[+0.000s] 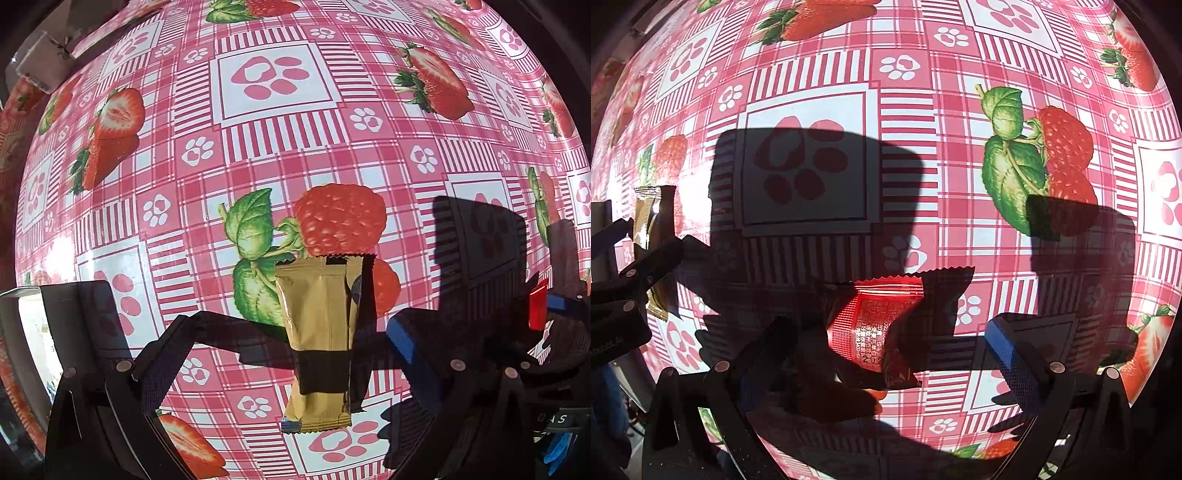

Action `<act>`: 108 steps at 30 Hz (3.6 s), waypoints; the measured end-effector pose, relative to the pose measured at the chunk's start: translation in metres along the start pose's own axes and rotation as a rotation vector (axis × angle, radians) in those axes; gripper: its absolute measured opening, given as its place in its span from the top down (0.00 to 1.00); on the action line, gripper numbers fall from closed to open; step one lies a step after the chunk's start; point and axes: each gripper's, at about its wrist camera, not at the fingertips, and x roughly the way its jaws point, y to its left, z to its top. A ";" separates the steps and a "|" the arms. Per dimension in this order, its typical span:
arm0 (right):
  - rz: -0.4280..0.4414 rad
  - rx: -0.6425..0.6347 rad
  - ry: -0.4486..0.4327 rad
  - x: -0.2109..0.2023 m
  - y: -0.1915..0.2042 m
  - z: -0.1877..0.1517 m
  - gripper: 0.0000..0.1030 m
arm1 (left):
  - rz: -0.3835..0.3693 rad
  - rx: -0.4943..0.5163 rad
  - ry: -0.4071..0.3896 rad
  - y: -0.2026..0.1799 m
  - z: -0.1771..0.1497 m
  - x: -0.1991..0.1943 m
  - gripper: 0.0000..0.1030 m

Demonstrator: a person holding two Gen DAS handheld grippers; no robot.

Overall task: Organize snacks
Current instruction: 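Lift the gold bar with left tool while right tool grasps the red wrapper, then carry the gold bar and red wrapper over the white box with both tools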

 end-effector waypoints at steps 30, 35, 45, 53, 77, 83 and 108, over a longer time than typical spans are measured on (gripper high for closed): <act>0.002 -0.002 -0.002 -0.001 0.000 0.000 0.00 | 0.002 -0.025 -0.020 0.001 -0.001 0.000 0.00; 0.000 -0.001 0.001 -0.001 0.000 -0.001 0.00 | 0.005 -0.032 0.011 0.000 0.003 0.002 0.00; 0.007 -0.046 -0.056 -0.025 0.010 -0.007 0.77 | 0.000 0.069 -0.014 -0.029 0.001 -0.019 0.75; 0.179 0.008 -0.075 -0.045 0.003 -0.018 0.77 | -0.023 0.078 -0.062 -0.017 -0.027 -0.051 0.75; 0.269 -0.071 -0.134 -0.098 0.068 -0.061 0.77 | 0.026 0.082 -0.107 0.015 -0.099 -0.106 0.75; 0.266 -0.105 -0.146 -0.105 0.082 -0.058 0.77 | 0.024 0.062 -0.114 0.023 -0.102 -0.109 0.75; 0.271 -0.388 -0.168 -0.139 0.210 -0.031 0.77 | 0.085 -0.320 -0.161 0.169 -0.145 -0.125 0.75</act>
